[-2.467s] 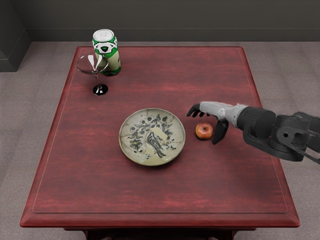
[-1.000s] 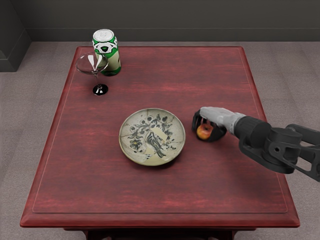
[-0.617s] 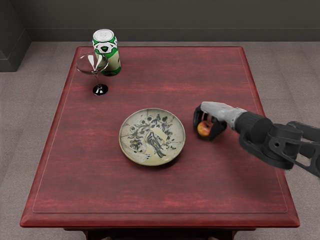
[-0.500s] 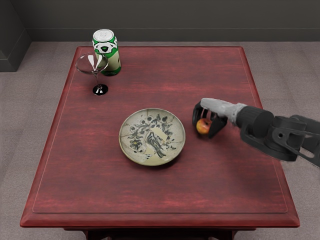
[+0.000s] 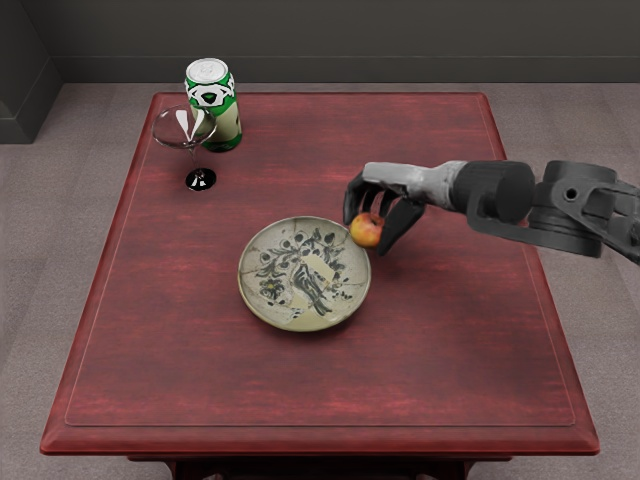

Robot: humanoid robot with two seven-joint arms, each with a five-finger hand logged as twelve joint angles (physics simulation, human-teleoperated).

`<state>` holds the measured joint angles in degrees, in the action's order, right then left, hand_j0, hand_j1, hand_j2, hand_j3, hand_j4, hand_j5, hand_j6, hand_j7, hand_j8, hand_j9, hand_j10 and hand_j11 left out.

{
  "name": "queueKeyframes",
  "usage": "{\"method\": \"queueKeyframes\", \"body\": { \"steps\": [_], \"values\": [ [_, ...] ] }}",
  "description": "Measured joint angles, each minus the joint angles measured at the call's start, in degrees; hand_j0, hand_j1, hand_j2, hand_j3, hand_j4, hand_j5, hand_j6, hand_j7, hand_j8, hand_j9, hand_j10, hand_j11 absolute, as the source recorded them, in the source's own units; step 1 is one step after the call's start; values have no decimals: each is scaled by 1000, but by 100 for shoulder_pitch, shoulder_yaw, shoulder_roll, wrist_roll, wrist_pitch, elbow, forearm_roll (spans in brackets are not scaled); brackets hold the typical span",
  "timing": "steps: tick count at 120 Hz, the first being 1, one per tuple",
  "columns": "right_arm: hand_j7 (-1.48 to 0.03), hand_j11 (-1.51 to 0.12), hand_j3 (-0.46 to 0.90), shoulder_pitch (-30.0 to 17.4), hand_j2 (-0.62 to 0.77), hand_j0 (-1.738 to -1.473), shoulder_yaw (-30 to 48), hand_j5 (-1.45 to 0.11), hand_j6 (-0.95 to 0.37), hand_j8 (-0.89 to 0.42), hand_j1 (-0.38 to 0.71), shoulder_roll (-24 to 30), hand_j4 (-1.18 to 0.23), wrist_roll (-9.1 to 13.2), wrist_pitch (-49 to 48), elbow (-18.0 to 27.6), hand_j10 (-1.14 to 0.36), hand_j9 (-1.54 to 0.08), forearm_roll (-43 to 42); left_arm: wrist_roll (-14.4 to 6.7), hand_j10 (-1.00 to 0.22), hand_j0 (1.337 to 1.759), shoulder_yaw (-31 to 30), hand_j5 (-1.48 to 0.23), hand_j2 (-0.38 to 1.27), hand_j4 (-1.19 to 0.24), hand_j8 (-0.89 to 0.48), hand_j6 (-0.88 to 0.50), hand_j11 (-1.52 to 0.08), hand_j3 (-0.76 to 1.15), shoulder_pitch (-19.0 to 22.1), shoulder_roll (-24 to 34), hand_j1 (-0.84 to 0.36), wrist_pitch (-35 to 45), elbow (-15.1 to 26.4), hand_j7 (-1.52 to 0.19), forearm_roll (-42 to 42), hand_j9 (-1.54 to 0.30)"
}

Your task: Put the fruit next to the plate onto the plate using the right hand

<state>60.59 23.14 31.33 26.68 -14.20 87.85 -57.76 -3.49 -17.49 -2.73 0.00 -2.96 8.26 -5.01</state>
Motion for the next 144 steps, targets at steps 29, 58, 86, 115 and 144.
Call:
{"method": "queueKeyframes", "body": {
  "steps": [29,58,86,115,144],
  "values": [
    [-921,-944,1,214,330,-1658,-38,-962,-468,-392,298,-609,-685,86,-33,0,-680,-942,21,0,-245,1658,0,-318,49,-245,-245,-245,-318,0,0,0,55,-1,0,-318,0,-318],
    [-920,-946,0,244,333,-1658,-183,-962,-472,-399,299,-1082,-684,164,-21,-41,-678,-942,-147,0,-245,1658,0,-318,49,-245,-245,-245,-318,0,0,0,55,-1,0,-318,0,-318],
    [-795,-811,0,244,199,-1657,-229,-818,-478,-425,237,-1211,-599,206,-11,-68,-598,-810,-188,1,-245,1658,0,-318,49,-245,-245,-245,-318,0,0,0,55,-1,-2,-318,0,-318],
    [-384,-389,0,227,40,-1658,-200,-391,-255,-239,-41,-1196,-292,194,-3,-129,-291,-388,-174,0,-245,1658,0,-318,49,-245,-245,-245,-318,0,0,0,55,1,-1,-318,0,-318],
    [-154,-155,0,164,7,-1658,665,-156,-107,-102,-221,-385,-118,-17,-1403,-196,-118,-155,2397,0,-245,1658,0,-318,49,-245,-245,-245,-318,0,0,0,55,-1,0,-318,0,-318]
  ]
}}
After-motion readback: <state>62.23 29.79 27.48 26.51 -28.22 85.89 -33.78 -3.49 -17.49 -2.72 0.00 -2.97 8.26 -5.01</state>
